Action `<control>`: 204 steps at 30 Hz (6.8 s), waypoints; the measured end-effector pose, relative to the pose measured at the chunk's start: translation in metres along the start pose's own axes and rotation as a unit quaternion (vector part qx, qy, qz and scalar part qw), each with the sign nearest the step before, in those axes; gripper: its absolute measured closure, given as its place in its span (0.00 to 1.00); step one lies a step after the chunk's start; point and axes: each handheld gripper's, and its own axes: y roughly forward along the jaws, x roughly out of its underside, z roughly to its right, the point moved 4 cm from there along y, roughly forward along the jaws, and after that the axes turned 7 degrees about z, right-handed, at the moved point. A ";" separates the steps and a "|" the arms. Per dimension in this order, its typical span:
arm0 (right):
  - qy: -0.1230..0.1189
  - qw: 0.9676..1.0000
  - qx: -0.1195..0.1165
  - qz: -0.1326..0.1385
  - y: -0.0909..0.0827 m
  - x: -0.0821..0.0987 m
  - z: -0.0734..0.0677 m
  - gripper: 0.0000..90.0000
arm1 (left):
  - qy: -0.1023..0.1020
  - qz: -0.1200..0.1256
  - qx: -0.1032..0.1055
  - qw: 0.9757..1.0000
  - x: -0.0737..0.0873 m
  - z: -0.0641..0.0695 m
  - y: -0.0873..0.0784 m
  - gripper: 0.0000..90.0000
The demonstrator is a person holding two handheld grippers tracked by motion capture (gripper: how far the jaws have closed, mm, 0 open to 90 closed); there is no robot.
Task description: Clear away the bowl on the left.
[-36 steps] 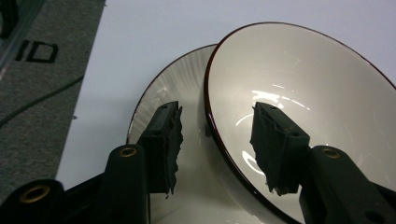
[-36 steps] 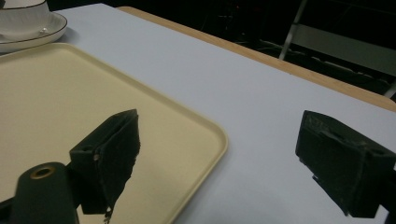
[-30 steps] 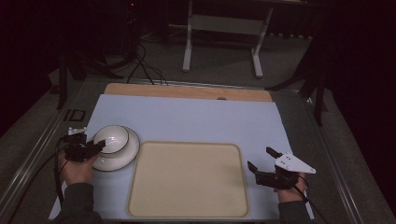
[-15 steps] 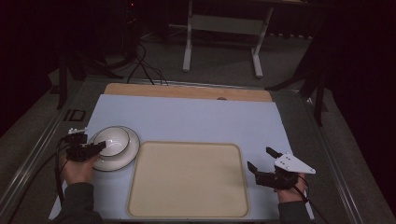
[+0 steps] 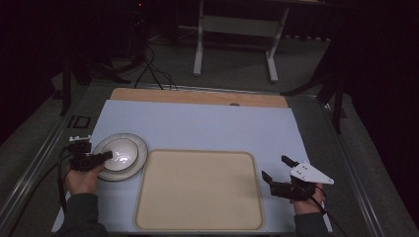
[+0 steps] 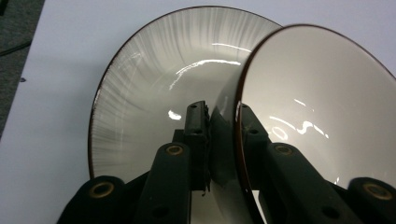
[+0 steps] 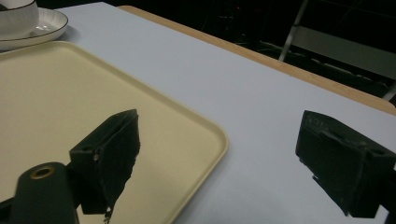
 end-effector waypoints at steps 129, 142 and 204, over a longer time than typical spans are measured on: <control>0.015 0.999 -0.014 0.033 -0.007 -0.005 0.001 0.15 | 0.051 0.034 0.163 0.985 -0.003 0.121 -0.022 0.87; 0.013 0.999 -0.012 0.033 -0.007 -0.005 0.001 0.15 | 0.061 0.025 0.172 0.983 0.003 0.136 -0.017 0.86; 0.013 0.999 -0.013 0.035 -0.007 -0.005 0.001 0.15 | 0.115 -0.025 0.188 0.975 0.033 0.185 0.011 0.87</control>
